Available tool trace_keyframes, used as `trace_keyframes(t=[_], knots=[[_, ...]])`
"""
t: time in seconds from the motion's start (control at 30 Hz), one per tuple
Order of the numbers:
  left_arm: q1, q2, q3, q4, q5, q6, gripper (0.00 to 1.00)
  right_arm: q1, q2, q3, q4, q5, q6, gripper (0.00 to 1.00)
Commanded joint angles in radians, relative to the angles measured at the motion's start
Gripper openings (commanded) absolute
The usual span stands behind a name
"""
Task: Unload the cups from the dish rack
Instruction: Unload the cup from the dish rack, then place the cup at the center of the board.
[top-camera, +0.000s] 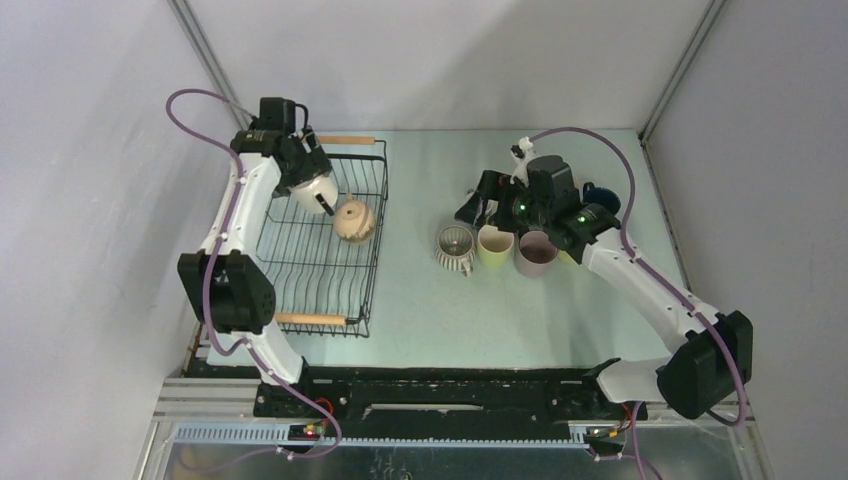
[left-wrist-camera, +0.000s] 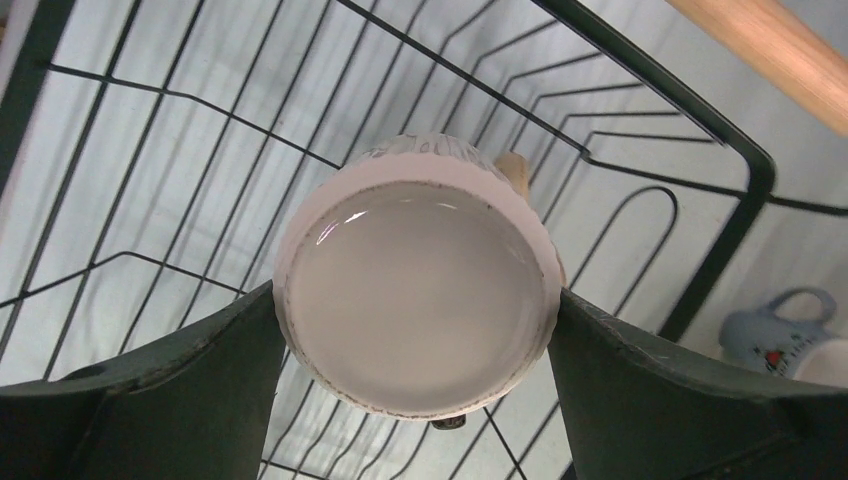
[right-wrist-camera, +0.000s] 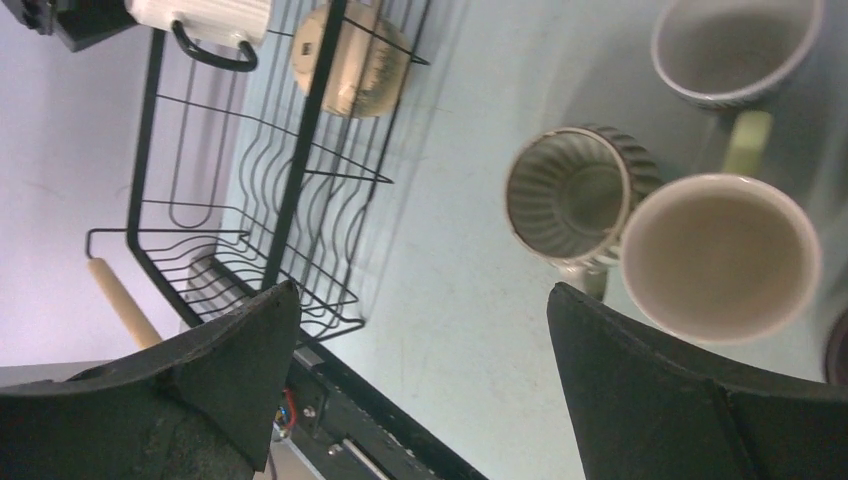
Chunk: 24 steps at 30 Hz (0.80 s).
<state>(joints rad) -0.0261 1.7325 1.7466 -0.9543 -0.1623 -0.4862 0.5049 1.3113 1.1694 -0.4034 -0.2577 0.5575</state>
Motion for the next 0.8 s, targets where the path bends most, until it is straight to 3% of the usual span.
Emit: trace_keyframes(t=[0.0,0.47,0.77], knots=[[-0.019,-0.116,-0.002,0.018,0.060,0.018,0.06,0.024,0.035,-0.002,0.168,-0.064,0.063,1.00],[-0.062,-0.217,-0.019,-0.017,0.206,0.002,0.06,0.086,0.227,-0.001,0.615,-0.203,0.224,0.99],[-0.084,-0.252,-0.019,-0.016,0.292,-0.022,0.06,0.105,0.331,-0.002,0.772,-0.216,0.294,0.98]])
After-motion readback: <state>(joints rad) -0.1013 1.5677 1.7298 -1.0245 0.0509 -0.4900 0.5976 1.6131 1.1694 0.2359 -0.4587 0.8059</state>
